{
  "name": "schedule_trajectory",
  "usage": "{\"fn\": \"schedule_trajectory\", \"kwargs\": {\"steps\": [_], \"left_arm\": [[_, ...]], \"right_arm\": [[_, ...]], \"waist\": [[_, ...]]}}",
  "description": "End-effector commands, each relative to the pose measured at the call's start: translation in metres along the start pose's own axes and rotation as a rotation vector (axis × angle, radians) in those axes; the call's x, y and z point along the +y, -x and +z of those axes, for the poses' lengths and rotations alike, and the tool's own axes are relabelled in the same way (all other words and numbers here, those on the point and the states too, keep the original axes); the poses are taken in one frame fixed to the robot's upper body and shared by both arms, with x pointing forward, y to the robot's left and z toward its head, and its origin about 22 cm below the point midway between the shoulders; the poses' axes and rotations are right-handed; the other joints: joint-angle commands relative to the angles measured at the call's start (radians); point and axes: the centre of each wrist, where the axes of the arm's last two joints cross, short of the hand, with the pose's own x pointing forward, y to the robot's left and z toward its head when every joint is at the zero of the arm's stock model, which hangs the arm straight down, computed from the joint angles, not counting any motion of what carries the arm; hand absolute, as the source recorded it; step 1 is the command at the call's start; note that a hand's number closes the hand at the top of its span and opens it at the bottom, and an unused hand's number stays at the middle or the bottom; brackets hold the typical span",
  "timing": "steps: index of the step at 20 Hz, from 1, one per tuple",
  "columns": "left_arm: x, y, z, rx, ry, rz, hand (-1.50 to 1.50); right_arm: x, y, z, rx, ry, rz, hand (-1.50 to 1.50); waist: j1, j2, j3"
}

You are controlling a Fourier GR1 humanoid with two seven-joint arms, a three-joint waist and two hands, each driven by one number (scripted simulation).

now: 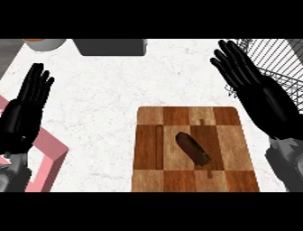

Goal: Pick the sweet potato from the cutting board and place it in the basket

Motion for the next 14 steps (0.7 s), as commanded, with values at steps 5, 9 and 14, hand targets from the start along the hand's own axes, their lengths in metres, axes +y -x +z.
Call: {"fn": "schedule_trajectory", "kwargs": {"steps": [5,9,14], "left_arm": [[0.000,0.071,0.039,0.465,0.039,-0.031,0.00],[-0.001,0.081,0.042,0.598,0.095,-0.058,0.00],[0.014,0.107,0.066,0.741,0.010,-0.059,0.00]], "right_arm": [[0.076,0.004,-0.020,0.069,-0.551,0.103,1.50],[0.130,0.026,0.005,0.159,-0.961,0.151,1.50],[0.176,0.043,0.054,0.084,-1.073,0.426,-1.50]], "waist": [[0.097,0.072,-0.008],[0.122,0.070,-0.005],[0.007,0.030,0.001]]}}
